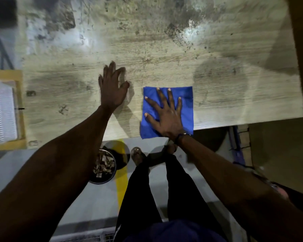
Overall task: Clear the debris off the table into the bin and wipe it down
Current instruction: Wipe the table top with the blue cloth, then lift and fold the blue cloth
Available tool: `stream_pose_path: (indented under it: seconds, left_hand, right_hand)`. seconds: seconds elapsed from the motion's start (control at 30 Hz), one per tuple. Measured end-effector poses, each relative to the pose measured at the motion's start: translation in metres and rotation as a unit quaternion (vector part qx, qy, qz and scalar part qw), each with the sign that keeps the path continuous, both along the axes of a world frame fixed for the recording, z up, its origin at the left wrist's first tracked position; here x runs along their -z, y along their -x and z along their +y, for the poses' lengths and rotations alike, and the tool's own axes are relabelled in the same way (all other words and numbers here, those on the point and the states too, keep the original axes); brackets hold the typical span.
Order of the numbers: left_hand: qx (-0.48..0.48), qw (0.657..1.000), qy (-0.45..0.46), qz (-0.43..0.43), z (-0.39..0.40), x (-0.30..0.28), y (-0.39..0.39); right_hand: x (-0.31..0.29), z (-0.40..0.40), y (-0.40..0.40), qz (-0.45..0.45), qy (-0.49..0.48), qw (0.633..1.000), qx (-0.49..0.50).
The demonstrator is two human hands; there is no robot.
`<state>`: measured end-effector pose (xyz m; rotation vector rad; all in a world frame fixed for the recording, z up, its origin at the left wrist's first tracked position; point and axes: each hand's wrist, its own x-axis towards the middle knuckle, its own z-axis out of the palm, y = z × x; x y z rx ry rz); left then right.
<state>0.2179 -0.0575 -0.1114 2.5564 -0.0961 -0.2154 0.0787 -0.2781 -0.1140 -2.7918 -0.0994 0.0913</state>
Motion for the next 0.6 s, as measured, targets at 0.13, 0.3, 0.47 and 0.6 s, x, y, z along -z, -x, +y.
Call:
stream_pose_path:
  seconds: [0.13, 0.3, 0.47, 0.6]
  left_hand:
    - [0.035, 0.997, 0.056, -0.04, -0.008, -0.016, 0.022]
    - [0.127, 0.988, 0.084, 0.016, -0.045, -0.035, 0.037]
    - [0.166, 0.98, 0.045, 0.099, -0.07, -0.03, 0.037]
    - [0.143, 0.981, 0.038, 0.123, -0.079, -0.027, 0.047]
  right_hand:
    - [-0.027, -0.021, -0.007, -0.041, -0.107, 0.993, 0.033]
    - [-0.048, -0.075, -0.037, 0.008, -0.109, 0.984, 0.139]
    - [-0.043, -0.094, -0.043, 0.115, -0.062, 0.989, 0.074]
    - [-0.034, -0.097, -0.039, 0.132, -0.068, 0.987, 0.063]
